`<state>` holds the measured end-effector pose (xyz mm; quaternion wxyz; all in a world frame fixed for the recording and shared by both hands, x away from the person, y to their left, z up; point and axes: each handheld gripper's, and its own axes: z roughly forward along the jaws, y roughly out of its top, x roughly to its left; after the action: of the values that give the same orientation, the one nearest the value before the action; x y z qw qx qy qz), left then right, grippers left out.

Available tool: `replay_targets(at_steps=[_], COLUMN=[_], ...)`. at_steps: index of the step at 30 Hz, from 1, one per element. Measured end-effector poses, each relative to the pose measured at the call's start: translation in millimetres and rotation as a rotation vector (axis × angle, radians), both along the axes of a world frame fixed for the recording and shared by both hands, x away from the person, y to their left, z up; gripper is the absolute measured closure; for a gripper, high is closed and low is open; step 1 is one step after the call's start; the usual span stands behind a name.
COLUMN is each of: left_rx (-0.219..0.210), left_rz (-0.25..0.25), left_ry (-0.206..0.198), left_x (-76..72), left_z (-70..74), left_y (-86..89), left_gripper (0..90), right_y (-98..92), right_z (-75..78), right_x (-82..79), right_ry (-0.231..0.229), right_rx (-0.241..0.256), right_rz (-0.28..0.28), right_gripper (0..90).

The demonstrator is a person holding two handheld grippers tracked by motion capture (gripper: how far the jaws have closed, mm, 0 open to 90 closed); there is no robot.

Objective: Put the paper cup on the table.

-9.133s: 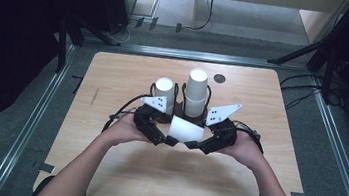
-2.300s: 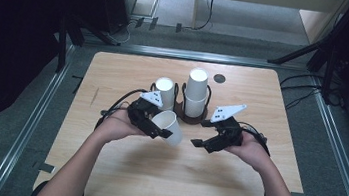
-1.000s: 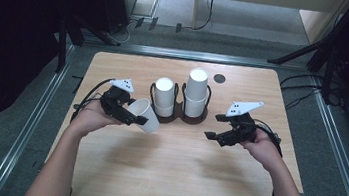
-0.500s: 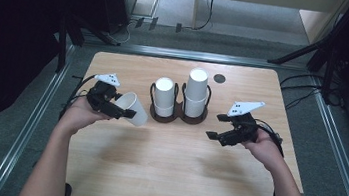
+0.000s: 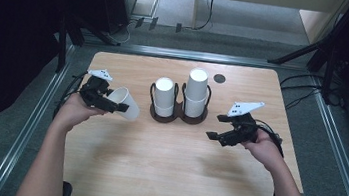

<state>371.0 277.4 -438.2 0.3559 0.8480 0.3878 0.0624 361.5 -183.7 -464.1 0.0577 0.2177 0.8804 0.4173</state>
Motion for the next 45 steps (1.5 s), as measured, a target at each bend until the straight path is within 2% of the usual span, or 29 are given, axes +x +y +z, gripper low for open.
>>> replay_targets(at_steps=[3, 7, 10, 13, 16, 19, 21, 26, 31, 38, 45], left_rx=[0.032, 0.037, 0.075, 0.086, 0.124, 0.124, 0.143, 0.192, 0.224, 0.209, 0.202], left_rz=[0.025, 0.052, 0.071, 0.092, 0.123, 0.133, 0.139, 0.171, 0.171, 0.187, 0.178], left_ry=[-0.005, 0.012, 0.017, 0.022, 0.032, 0.053, 0.065, 0.060, 0.073, 0.077, 0.071], left_x=[3.0, 9.6, 15.1, 20.1, 25.8, 30.1, 32.5, 37.3, 40.2, 42.5, 41.9], left_z=[-1.6, -5.9, -8.8, -11.0, -15.5, -19.6, -22.0, -26.6, -32.1, -35.8, -37.8], left_y=[2.3, 7.3, 9.6, 12.5, 15.2, 17.0, 16.5, 14.8, 12.6, 12.8, 12.0], left_gripper=[23.8, 23.9, 23.8, 23.7, 23.5, 23.0, 22.5, 21.6, 21.2, 19.6, 17.5], right_y=[-0.6, -0.7, -0.5, -0.8, -1.5, -2.4, -2.8, -3.8, -4.6, -4.0, -3.2], right_z=[-1.0, -2.0, -2.2, -3.0, -3.8, -4.5, -4.7, -4.9, -5.4, -5.5, -5.8], right_x=[-0.2, -1.0, -2.5, -3.4, -4.0, -5.1, -5.5, -7.0, -7.6, -7.9, -8.1], right_ry=[-0.002, -0.009, -0.007, -0.008, -0.009, -0.006, -0.004, -0.006, -0.003, -0.003, 0.000], right_rx=[-0.004, -0.009, -0.009, -0.014, -0.019, -0.020, -0.020, -0.021, -0.023, -0.022, -0.025], right_rz=[-0.003, -0.004, -0.007, -0.010, -0.011, -0.016, -0.017, -0.020, -0.021, -0.018, -0.013], right_gripper=[22.2, 22.2, 22.2, 22.2, 22.2, 22.2, 22.2, 22.2, 22.2, 22.2, 22.2])
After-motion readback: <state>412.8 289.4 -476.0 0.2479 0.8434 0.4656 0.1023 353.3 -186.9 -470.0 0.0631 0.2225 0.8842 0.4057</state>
